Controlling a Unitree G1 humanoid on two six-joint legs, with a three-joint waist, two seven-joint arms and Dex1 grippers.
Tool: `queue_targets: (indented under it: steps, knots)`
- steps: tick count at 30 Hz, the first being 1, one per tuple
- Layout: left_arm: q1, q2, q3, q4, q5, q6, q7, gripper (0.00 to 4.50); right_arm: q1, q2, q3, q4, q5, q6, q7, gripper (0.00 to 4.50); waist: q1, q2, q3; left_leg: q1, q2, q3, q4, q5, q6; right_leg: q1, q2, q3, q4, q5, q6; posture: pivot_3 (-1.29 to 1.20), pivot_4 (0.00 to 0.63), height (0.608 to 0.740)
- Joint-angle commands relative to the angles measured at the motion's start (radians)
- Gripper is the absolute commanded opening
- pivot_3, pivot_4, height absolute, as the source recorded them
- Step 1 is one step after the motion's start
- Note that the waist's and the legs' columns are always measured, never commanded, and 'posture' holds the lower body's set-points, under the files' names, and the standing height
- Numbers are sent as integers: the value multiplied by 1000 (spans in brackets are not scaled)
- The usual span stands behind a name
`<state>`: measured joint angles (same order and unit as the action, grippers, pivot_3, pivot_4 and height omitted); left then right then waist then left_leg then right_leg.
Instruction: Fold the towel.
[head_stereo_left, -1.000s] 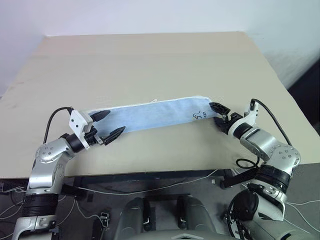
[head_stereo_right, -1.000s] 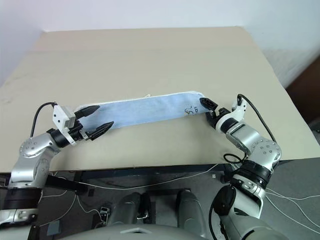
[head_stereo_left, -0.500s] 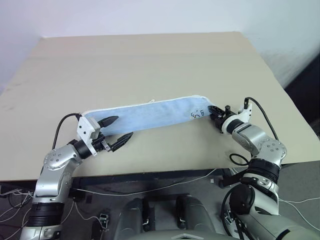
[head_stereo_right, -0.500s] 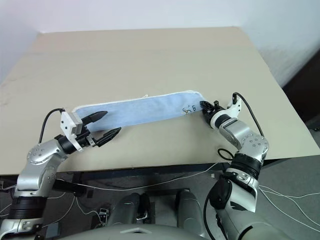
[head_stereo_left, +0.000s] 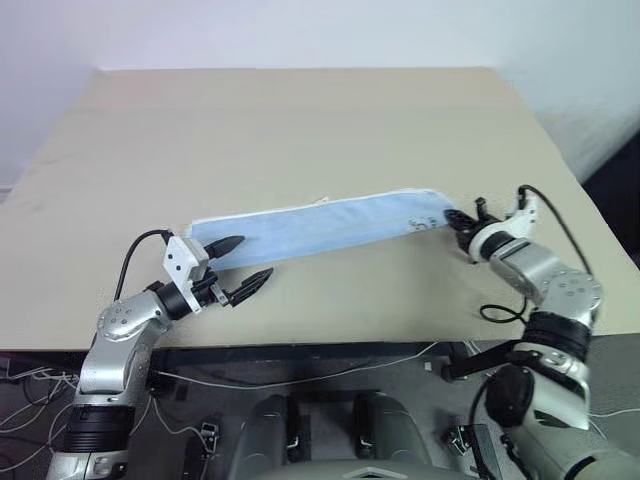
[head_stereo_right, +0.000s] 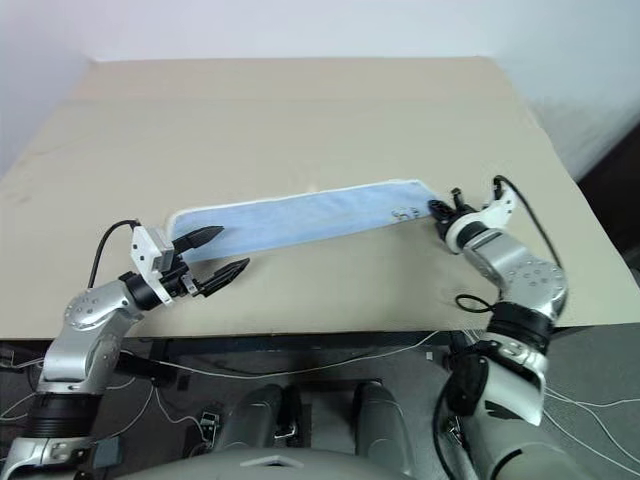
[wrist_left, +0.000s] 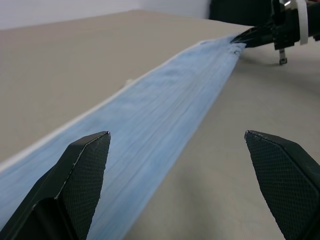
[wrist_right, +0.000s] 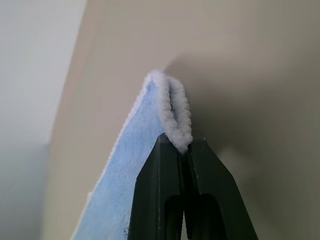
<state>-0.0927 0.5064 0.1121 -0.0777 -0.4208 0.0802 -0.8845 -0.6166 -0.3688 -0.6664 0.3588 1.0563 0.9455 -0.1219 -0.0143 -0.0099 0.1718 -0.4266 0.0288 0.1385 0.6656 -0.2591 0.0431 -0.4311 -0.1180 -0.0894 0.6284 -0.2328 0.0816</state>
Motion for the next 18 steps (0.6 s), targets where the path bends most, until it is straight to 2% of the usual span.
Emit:
queue_targets:
  steps: [1, 3, 8, 13, 15, 18]
  knots:
    - [0, -2, 4, -10, 8, -27, 2, 4500, -23, -96, 62, -48, -69, -29, 121, 22, -1, 0, 0, 0, 0, 0, 0, 0, 0, 0, 0, 0, 0, 0, 0, 0, 150, 740]
    - [2, -3, 2, -9, 11, -30, 3, 4500, -21, -129, 128, -78, -118, -42, 185, 22, -3, 0, 0, 0, 0, 0, 0, 0, 0, 0, 0, 0, 0, 0, 0, 0, 150, 740]
    - [-3, -8, -1, -1, 18, -38, 6, 4500, -10, -217, 427, -277, -311, -120, 414, 22, -7, 3, 2, 0, 1, 1, -1, 0, 0, -2, 1, 1, 0, 0, 0, 0, 150, 740]
    - [-13, -11, -8, 11, 22, -45, 5, 4500, -12, -268, 701, -394, -503, -217, 609, 22, 0, 2, 2, -1, 1, 1, 0, 0, 0, -2, 1, 0, 0, 0, 1, 0, 150, 740]
    - [-18, -13, -11, 15, 23, -48, 6, 4500, -8, -267, 812, -390, -606, -272, 657, 22, 1, 2, 2, -1, 1, 1, 0, 0, 0, -2, 0, 0, 0, 0, 0, 0, 150, 740]
    - [-20, -18, -14, 16, 25, -51, 11, 4500, -15, -237, 898, -326, -722, -346, 673, 22, 1, 2, 2, -1, 1, 0, 0, 0, 0, -2, 0, 0, 0, 0, 0, 0, 150, 740]
